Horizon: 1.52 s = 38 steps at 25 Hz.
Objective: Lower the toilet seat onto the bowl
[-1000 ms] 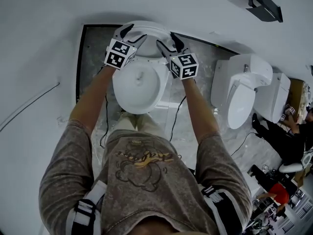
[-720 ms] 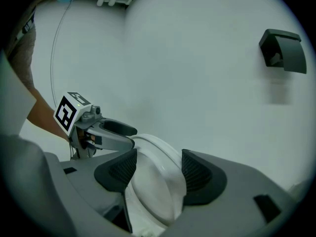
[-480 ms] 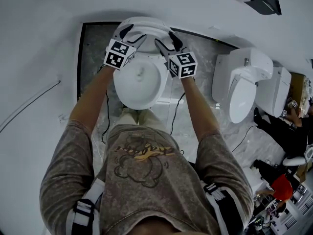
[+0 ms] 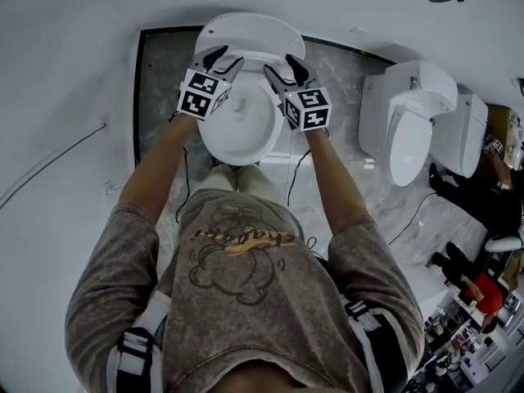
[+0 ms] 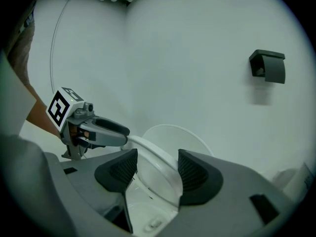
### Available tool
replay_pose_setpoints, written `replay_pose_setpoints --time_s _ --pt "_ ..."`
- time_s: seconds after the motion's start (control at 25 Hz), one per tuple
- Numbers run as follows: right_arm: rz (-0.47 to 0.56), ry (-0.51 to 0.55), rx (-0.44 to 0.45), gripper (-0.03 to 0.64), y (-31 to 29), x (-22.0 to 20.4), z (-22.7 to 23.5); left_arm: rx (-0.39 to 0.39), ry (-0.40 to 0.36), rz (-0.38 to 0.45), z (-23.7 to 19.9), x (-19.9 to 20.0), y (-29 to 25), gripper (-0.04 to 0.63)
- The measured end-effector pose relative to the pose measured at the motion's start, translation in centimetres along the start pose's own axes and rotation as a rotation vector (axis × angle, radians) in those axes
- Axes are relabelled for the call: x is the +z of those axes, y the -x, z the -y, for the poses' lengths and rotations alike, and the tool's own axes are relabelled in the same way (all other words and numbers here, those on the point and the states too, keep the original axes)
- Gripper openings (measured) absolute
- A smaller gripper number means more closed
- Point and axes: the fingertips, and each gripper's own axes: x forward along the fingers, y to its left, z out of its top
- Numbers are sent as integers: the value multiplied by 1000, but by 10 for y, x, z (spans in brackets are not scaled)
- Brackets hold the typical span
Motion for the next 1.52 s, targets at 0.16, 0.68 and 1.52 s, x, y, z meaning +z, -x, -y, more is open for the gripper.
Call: replay_pose_setpoints --time_s 0.16,0.68,1.52 --pt "-8 -10 -33 255 19 -12 -18 -6 10 -17 16 -16 23 161" --pt "-2 6 45 204 76 -82 -87 29 -17 -43 81 -95 88 170" --pt "-273 2 112 204 120 -270 -169 -58 165 -242 167 -274 129 143"
